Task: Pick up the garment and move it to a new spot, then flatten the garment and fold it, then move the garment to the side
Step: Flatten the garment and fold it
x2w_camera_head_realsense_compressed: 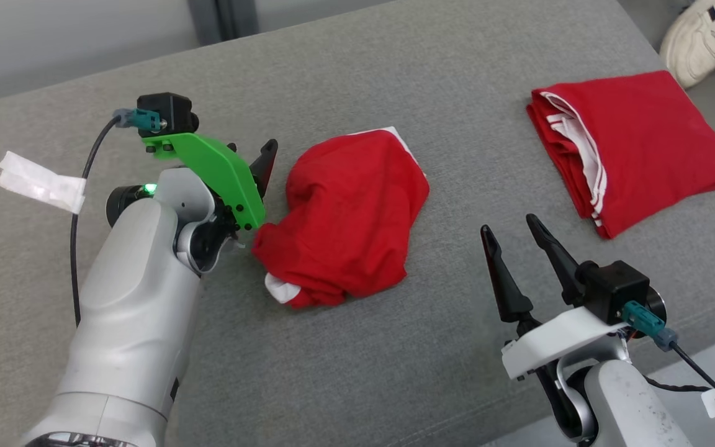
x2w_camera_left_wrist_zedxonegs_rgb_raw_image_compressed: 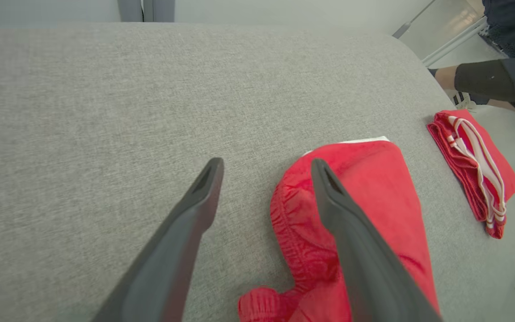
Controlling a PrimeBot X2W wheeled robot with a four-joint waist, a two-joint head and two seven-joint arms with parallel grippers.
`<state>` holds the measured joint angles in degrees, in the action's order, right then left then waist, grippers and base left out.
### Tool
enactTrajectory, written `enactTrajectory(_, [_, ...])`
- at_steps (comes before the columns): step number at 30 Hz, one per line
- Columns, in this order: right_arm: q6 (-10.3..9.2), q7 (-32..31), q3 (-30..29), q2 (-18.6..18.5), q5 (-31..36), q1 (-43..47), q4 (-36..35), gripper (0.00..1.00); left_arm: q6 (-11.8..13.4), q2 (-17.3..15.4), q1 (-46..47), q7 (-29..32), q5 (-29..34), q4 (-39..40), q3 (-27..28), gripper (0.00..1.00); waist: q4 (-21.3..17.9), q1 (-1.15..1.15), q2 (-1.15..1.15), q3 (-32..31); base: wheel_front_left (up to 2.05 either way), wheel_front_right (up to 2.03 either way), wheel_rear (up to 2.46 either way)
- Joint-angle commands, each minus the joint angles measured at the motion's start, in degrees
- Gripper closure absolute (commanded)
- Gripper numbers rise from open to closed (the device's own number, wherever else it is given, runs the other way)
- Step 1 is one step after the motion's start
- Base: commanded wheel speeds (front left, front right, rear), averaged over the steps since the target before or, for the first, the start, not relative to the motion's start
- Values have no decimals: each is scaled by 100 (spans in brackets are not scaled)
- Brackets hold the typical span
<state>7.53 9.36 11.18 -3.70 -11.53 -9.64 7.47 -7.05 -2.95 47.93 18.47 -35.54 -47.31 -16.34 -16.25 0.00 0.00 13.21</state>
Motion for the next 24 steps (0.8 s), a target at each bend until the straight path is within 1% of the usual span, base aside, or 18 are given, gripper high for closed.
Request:
enactTrajectory(1, [-9,59,6,27,-49,-74,34,0,54,-20,168,48,-18,-124,-39,0,-576,0,0,455,0,0,0])
enactTrajectory(6, [-9,163,21,28,-63,-120,122,0,323,-15,439,268,53,-628,-301,0,-747,0,0,530,0,0,0])
enactTrajectory(8, [-9,187,20,31,-71,-130,136,0,370,-13,478,352,-4,-760,-404,0,-773,0,0,545,0,0,0])
enactTrajectory(14, [-9,231,-25,32,-48,-148,155,0,650,-5,478,803,281,-1206,-995,0,-742,0,0,559,0,0,0])
enactTrajectory(15, [-9,233,-26,32,-45,-152,147,0,669,-6,464,864,303,-1247,-1091,0,-734,0,0,557,0,0,0])
enactTrajectory(16, [-9,236,-25,36,-42,-153,137,0,616,-5,437,920,301,-1263,-1193,0,-723,0,0,555,0,0,0])
enactTrajectory(17, [-9,235,-29,36,-39,-148,132,0,589,-4,410,890,237,-1229,-1225,62,-713,0,0,553,0,0,0])
enactTrajectory(18, [-9,229,-40,37,-38,-141,130,0,548,-1,393,739,172,-1126,-1256,100,-691,0,0,550,0,0,0])
enactTrajectory(19, [-9,227,-50,37,-36,-142,127,0,533,0,395,634,157,-1057,-1296,100,-673,0,0,549,0,0,0])
enactTrajectory(24, [-9,214,-113,32,11,-149,119,0,382,-13,651,-323,-39,-569,-1452,100,-500,0,0,448,0,0,0])
